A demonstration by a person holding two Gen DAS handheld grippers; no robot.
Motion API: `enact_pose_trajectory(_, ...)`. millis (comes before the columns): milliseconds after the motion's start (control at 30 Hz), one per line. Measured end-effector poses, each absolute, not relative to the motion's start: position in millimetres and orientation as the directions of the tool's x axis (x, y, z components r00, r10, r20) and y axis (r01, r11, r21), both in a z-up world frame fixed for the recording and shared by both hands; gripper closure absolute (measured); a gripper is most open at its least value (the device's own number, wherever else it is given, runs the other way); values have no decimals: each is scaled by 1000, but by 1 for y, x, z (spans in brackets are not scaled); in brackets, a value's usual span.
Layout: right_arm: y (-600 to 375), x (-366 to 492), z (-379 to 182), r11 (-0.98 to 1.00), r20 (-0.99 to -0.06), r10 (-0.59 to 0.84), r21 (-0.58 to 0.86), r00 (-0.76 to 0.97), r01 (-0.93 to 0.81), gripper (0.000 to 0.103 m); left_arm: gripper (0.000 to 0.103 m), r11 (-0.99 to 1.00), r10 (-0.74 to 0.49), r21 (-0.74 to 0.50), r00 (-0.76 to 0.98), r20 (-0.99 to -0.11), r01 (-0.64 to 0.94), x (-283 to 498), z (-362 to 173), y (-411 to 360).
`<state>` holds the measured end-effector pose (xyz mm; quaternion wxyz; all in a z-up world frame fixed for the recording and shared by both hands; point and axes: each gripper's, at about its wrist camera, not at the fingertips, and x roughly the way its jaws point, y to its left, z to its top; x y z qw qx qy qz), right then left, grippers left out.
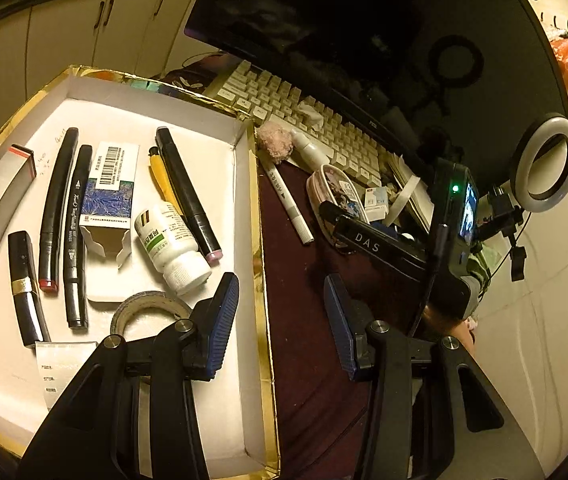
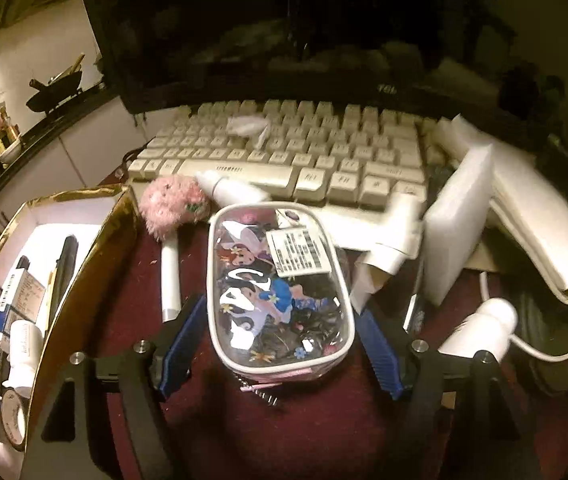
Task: Organize objects
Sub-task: 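Grasp the clear cartoon pouch with the right tool while the left tool grasps the white pen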
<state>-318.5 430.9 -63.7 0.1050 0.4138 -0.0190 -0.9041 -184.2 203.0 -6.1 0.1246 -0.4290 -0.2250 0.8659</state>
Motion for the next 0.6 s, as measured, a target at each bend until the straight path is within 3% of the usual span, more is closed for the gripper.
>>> enact_pose_trajectory(167,432,-316,-64,-978,-748,-201,113,-633,176,29,60,-867,409,-498,-600,-688,-20,-184,-6,204)
enact_pose_trajectory(400,447,-293,-58,-960,-763,-280,219,-583,174,31,60,-880,389,-475,-598,-701,-16,-181,-2,212)
enact_pose_trajectory(600,465,-232,-51,-968,-750,-235,126,-619,215,31,60,-898,378,-438,-568,-731,-35,-189,-1,235)
